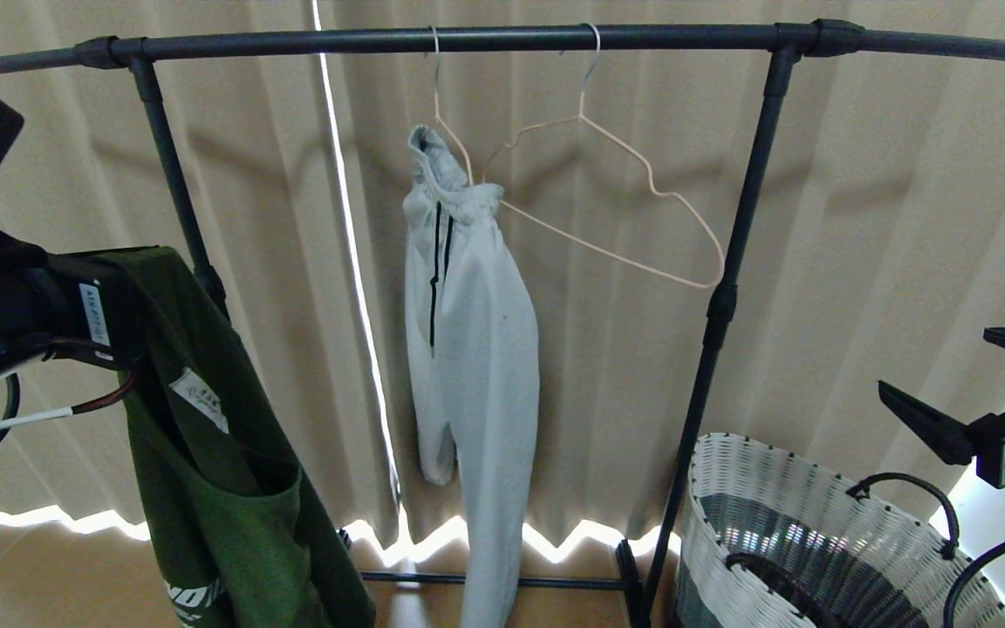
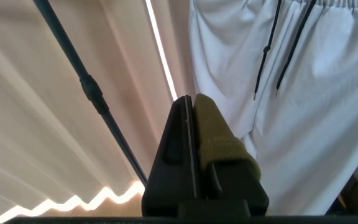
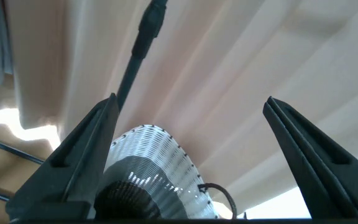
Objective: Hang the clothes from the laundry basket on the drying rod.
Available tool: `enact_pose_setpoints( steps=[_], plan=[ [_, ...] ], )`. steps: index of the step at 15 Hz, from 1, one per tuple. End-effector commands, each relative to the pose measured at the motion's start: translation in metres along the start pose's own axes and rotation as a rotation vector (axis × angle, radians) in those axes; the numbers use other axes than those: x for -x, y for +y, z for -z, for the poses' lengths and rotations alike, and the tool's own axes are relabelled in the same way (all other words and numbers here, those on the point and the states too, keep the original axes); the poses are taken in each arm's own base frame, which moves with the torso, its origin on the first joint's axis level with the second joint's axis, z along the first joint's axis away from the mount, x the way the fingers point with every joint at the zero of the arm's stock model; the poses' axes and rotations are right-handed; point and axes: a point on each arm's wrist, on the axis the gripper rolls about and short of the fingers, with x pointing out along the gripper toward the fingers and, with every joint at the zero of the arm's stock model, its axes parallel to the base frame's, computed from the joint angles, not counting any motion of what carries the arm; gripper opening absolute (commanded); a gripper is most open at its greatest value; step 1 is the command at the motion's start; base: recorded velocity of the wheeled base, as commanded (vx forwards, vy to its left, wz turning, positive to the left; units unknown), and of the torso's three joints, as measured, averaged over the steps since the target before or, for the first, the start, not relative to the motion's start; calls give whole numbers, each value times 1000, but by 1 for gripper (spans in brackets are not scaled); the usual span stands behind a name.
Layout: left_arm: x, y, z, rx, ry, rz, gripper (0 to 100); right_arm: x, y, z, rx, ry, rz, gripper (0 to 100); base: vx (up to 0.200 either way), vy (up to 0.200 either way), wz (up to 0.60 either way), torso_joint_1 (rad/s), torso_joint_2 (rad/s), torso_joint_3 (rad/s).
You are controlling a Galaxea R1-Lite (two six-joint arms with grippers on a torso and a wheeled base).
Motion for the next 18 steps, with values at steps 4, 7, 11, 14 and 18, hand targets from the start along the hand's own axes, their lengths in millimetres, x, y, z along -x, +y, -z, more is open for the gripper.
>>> enact_pose_setpoints(
  steps=[4,7,11,14,18],
  plan=[
    [0,-1,1,-3,1,4,0,0,0,1,-18,4,0,100,0,0,0,19,-47,-32],
    [4,-1,9,-19,18,7,0,0,0,1,-18,2,0,100,0,0,0,129,-370,-233],
    [11,-2,18,-47,20,58,0,0,0,1,-18,4,-3,100,0,0,0,177,-459,-276],
    [20,2,24,-120,21,43,0,0,0,1,-18,2,-4,100,0,0,0,199,-482,-277],
    [26,2,29,-128,21,41,0,1,1,4,-19,10,-9,100,0,0,0,212,-502,-282]
  ],
)
